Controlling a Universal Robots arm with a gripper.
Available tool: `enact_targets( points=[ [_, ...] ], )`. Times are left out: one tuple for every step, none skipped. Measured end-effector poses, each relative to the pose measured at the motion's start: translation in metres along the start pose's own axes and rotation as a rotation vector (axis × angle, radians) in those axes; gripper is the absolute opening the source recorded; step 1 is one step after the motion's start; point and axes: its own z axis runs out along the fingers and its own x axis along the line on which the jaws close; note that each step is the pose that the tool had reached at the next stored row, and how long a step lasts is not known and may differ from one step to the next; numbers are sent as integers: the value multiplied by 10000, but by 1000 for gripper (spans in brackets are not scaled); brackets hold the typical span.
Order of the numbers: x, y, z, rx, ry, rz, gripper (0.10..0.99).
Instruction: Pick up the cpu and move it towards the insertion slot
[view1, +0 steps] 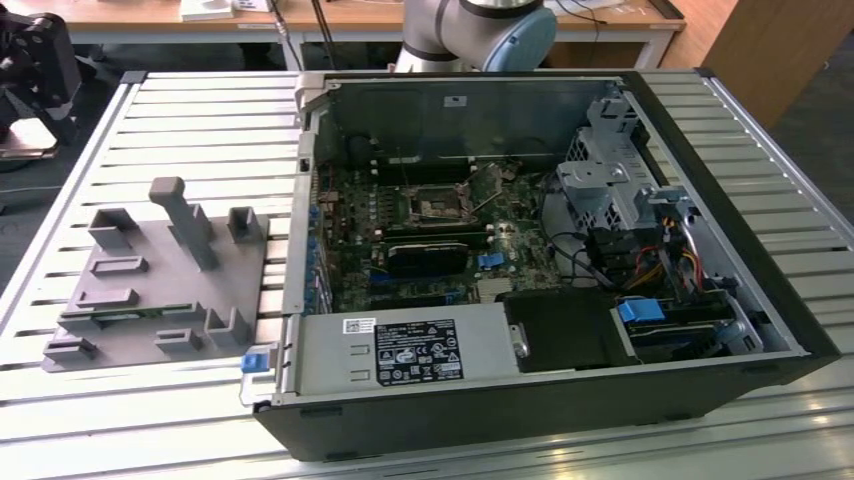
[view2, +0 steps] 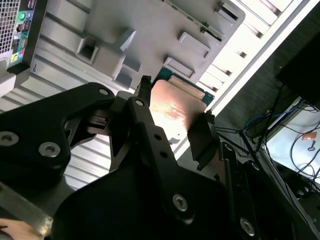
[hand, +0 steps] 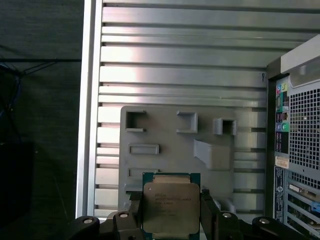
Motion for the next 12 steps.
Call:
enact_targets(
  points=[
    [-15,0,0,0,0,0,541],
    [-28,-1,0,0,0,0,541],
    [-42,-1,0,0,0,0,541],
    [-57,-1,0,0,-1,0,541],
    [-72,-1,-1,0,0,0,541],
    [-87,-1,0,0,0,0,541],
    [-104,-1,0,0,-1,0,541],
    [-120,-2,0,-1,0,0,541],
    [-137,-2,0,0,-1,0,541],
    [-155,-2,-1,0,0,0,541],
    [-174,-3,-1,0,0,0,541],
    [-192,-3,-1,1,1,0,541]
  ],
)
